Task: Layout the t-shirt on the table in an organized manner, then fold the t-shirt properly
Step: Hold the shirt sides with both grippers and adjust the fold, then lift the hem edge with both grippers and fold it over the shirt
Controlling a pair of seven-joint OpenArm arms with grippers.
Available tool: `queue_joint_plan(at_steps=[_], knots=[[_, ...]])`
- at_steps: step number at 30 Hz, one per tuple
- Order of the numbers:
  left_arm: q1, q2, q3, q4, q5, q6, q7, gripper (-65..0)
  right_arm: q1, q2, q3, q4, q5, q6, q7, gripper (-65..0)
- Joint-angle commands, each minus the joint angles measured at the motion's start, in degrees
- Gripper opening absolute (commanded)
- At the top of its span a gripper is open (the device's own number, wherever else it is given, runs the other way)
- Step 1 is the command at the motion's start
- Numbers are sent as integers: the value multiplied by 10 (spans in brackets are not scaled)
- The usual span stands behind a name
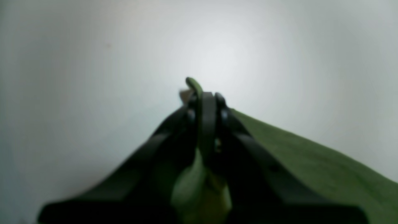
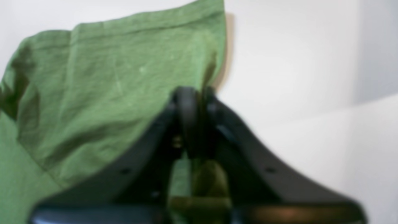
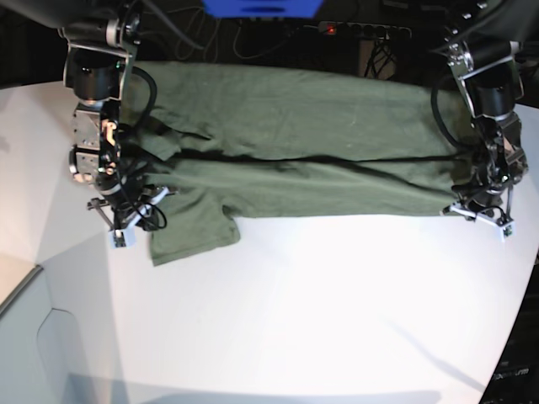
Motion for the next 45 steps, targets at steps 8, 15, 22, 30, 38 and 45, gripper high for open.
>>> queue_joint_plan(at_steps=[8,15,22,30,38,45], knots=[[-22,-9,-2,72,-5,-2,44,-650,39,17,3,21,-3,4,-10,-650],[-31,-5,-2,147,-5,-1,64,-650,39,11,4,103,-1,3,-9,-650],[-39,-5,-2,148,-5,-2,59,-650,37,-5,4,162,0,3,-9,-650],[-40,-4,-3,154,-6,-4,58,-650,25,-17,46,202,0,3,-12,-650],[-38,-3,3,148,-63,-5,-15,-650,-1,-17,76,217,0,5,-7,-650],[-34,-8,29,154,-98,-5,-19,-650,-32,-27,76,258,0,5,-7,-650]])
